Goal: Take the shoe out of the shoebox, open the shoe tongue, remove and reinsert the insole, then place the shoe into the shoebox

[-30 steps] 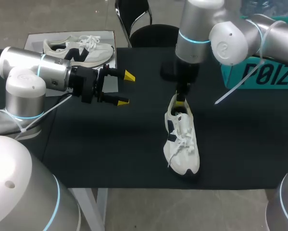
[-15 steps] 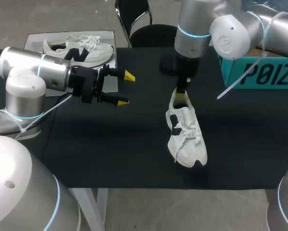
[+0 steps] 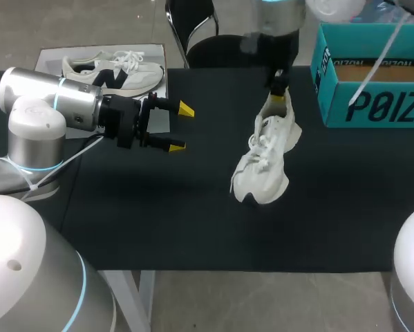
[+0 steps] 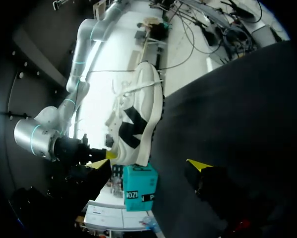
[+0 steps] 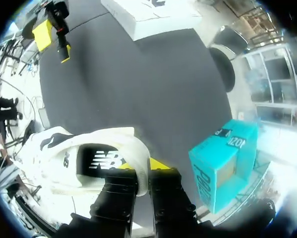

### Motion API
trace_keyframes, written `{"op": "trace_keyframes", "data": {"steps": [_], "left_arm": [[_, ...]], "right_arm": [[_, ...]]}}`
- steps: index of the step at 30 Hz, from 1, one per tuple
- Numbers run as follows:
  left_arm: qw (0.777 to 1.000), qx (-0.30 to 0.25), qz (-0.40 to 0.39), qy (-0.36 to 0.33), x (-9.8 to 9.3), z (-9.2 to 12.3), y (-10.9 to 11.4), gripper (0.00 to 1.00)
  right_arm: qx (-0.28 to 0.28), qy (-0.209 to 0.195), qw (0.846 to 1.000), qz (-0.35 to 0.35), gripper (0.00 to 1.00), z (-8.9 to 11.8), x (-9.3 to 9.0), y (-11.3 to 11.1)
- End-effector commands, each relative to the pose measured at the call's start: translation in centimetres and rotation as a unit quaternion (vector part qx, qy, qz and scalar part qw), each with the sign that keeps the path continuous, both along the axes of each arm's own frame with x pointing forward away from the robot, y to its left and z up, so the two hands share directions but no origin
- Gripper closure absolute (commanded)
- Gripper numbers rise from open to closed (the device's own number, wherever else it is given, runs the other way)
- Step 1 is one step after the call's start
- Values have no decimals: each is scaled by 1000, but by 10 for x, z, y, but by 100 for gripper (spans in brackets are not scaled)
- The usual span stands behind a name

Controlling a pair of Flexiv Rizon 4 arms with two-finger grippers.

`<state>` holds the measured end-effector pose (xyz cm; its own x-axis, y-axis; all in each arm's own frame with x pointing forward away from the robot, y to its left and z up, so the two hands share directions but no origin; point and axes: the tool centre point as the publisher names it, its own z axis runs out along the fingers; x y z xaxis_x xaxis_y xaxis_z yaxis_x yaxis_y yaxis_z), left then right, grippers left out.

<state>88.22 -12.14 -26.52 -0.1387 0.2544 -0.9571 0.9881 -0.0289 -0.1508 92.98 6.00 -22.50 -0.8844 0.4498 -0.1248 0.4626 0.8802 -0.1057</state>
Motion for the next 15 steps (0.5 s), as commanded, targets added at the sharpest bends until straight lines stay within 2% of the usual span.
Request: {"op": "trace_keyframes", "data": {"steps": [1,5,7,10,13,15], "left_arm": [[1000,1,-1,0,0,0,0,0],[1000,1,-1,0,0,0,0,0],[1000,1,-1,0,0,0,0,0],[1000,1,-1,0,0,0,0,0],[1000,1,-1,0,0,0,0,0],[1000,1,-1,0,0,0,0,0]], "right_arm": [[23,-18,992,-126,100,72,-3,-39],[22,-18,984,-176,100,93,2,-72],[-2,-11,976,-216,100,98,7,-93],[5,-14,967,-255,100,102,8,-125],[14,-19,961,-276,100,106,8,-155],[1,-30,962,-270,100,110,8,-167]]}}
